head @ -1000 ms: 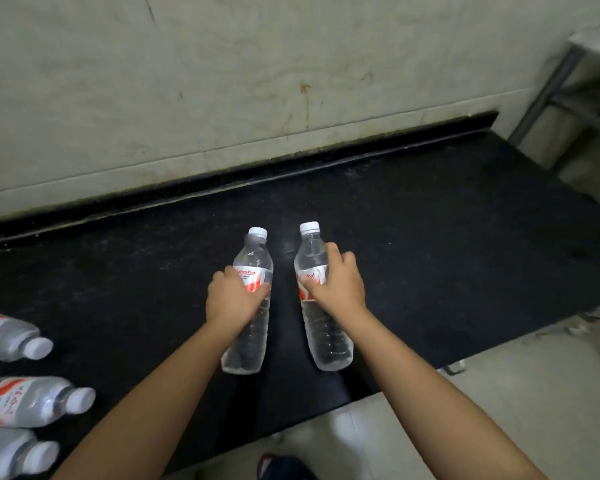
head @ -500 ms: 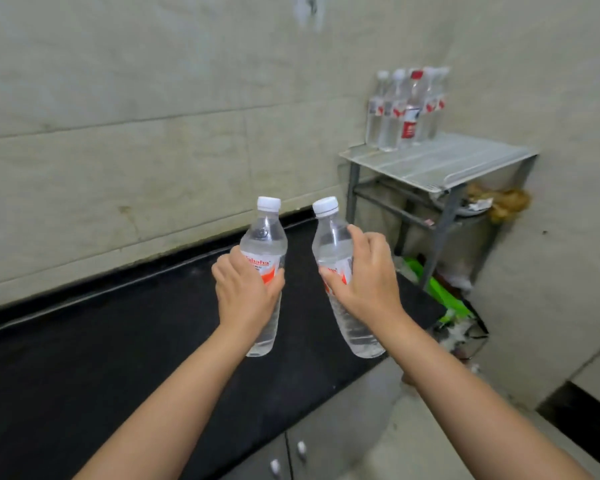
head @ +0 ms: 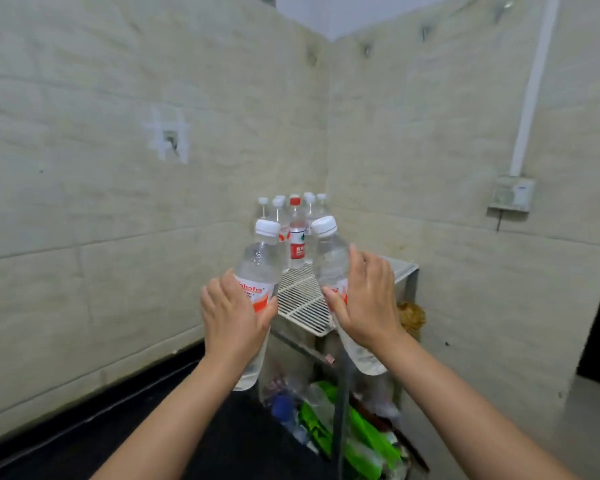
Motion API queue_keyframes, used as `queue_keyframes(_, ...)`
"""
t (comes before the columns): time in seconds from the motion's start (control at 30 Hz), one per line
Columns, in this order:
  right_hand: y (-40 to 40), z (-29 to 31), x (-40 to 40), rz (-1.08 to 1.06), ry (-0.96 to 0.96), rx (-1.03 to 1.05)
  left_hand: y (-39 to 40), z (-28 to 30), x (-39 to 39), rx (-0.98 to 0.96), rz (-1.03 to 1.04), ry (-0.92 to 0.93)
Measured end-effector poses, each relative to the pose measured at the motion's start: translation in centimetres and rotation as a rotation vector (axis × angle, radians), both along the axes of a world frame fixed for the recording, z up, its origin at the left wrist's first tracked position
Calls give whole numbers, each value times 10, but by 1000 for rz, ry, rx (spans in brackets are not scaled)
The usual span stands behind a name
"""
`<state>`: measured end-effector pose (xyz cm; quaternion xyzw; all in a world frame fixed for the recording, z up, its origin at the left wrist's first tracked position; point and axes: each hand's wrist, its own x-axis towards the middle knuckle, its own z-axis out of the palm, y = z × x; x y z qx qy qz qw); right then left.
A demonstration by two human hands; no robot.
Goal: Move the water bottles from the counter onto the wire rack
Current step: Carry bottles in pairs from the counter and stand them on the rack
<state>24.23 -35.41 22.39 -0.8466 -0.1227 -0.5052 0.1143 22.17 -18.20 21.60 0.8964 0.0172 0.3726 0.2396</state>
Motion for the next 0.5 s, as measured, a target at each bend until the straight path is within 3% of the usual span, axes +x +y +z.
queue_keyframes(0.23,-49,38,119,93,1,46,-40,33,120,-88,-20,10)
queue_keyframes(0.5,-78,32,279,363,190,188,-75,16,243,-83,103,-14)
